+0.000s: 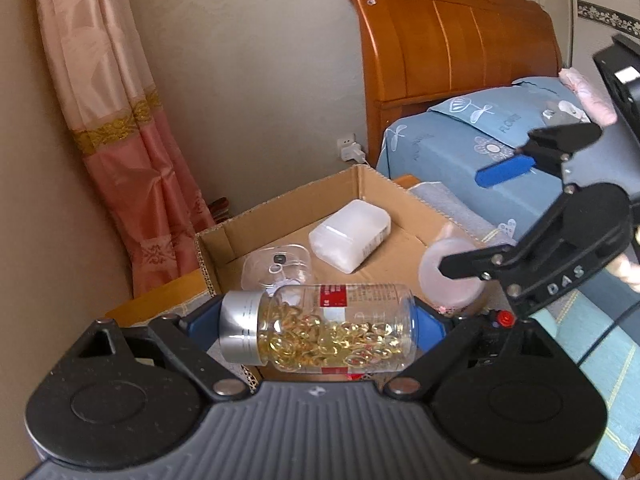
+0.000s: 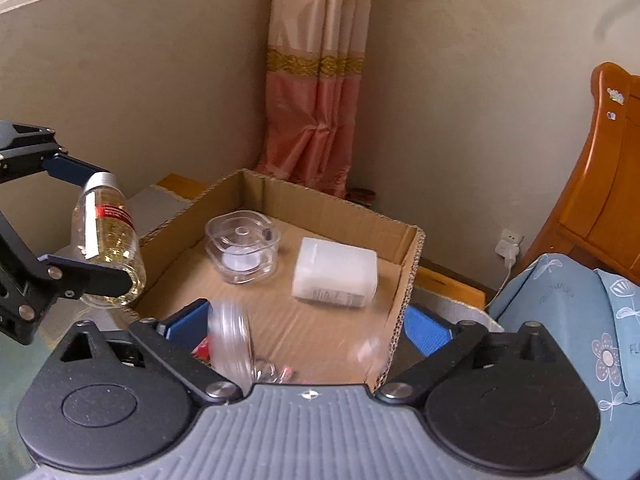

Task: Organize rigid objects
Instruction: 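Carry both jars over the box and release them inside with both tools, then move both tools back over the correction tape and grey toy dog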

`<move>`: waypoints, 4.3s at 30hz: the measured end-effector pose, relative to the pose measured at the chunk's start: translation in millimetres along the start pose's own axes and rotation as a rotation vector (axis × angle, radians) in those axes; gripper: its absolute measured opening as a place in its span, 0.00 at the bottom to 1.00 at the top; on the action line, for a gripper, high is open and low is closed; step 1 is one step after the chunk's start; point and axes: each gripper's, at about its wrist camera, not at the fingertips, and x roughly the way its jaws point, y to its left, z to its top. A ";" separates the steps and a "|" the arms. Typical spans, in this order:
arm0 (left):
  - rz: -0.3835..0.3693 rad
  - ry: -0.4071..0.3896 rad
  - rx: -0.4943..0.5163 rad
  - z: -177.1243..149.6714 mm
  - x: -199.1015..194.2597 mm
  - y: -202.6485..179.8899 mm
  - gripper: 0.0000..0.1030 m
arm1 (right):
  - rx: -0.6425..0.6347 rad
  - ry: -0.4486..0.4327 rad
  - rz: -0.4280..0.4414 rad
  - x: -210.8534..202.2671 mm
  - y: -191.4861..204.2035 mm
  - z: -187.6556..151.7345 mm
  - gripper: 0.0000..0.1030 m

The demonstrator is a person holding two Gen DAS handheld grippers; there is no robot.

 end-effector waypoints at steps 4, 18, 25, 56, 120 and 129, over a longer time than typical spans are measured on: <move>0.003 0.014 -0.007 0.9 8.8 2.5 0.90 | 0.036 0.012 0.024 0.4 -3.9 -8.0 1.00; 0.031 0.048 -0.042 9.2 35.7 3.6 0.90 | 0.045 0.005 0.030 -37.7 0.1 -33.3 1.00; 0.050 0.070 -0.099 11.8 52.1 7.2 0.90 | 0.035 -0.006 0.030 -51.0 5.1 -37.6 1.00; 0.033 -0.003 -0.141 -37.8 -5.4 -28.5 0.99 | 0.145 0.062 0.080 -55.6 27.6 -131.5 1.00; -0.053 0.179 -0.230 -81.2 77.3 -99.0 0.99 | 0.126 0.107 0.049 -54.3 55.4 -197.1 1.00; 0.032 0.197 -0.195 -93.2 73.3 -97.0 0.99 | 0.153 0.071 0.041 -60.5 52.0 -194.4 1.00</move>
